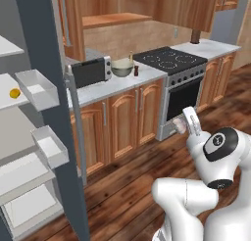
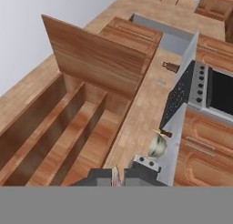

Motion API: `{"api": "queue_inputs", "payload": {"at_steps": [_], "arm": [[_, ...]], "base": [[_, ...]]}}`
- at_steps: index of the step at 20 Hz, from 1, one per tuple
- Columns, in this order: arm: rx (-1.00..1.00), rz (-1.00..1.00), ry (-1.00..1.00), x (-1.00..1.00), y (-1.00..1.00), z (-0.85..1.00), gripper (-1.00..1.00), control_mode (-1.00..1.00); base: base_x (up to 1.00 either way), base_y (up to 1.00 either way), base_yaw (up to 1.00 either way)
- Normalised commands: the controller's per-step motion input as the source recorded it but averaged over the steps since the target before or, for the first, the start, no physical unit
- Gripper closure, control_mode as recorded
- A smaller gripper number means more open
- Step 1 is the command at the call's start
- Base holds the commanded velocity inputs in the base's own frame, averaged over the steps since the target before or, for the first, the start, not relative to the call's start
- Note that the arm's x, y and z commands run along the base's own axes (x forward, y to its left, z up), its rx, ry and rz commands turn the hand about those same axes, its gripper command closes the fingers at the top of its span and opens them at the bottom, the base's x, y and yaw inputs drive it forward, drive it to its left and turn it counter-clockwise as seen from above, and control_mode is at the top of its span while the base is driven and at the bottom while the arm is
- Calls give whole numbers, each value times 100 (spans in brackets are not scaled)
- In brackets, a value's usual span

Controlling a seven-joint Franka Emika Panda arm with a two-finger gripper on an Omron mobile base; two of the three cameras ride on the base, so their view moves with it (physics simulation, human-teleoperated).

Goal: Retrieve the bottle and the shaker from the cabinet and place them next to the mixing bowl on the counter. Then add garlic from the fridge to the mixing bowl.

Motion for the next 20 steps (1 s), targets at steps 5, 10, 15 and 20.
{"api": "queue_inputs", "payload": {"at_steps": [5, 10, 15, 20], "arm": [[0, 0, 0, 0, 0, 0, 100, 100], [0, 0, 0, 0, 0, 0, 100, 100], [0, 0, 0, 0, 0, 0, 100, 100], [0, 0, 0, 0, 0, 0, 100, 100]], "base": [[26, -28, -3], [34, -32, -3], [47, -25, -3], [47, -21, -3]]}}
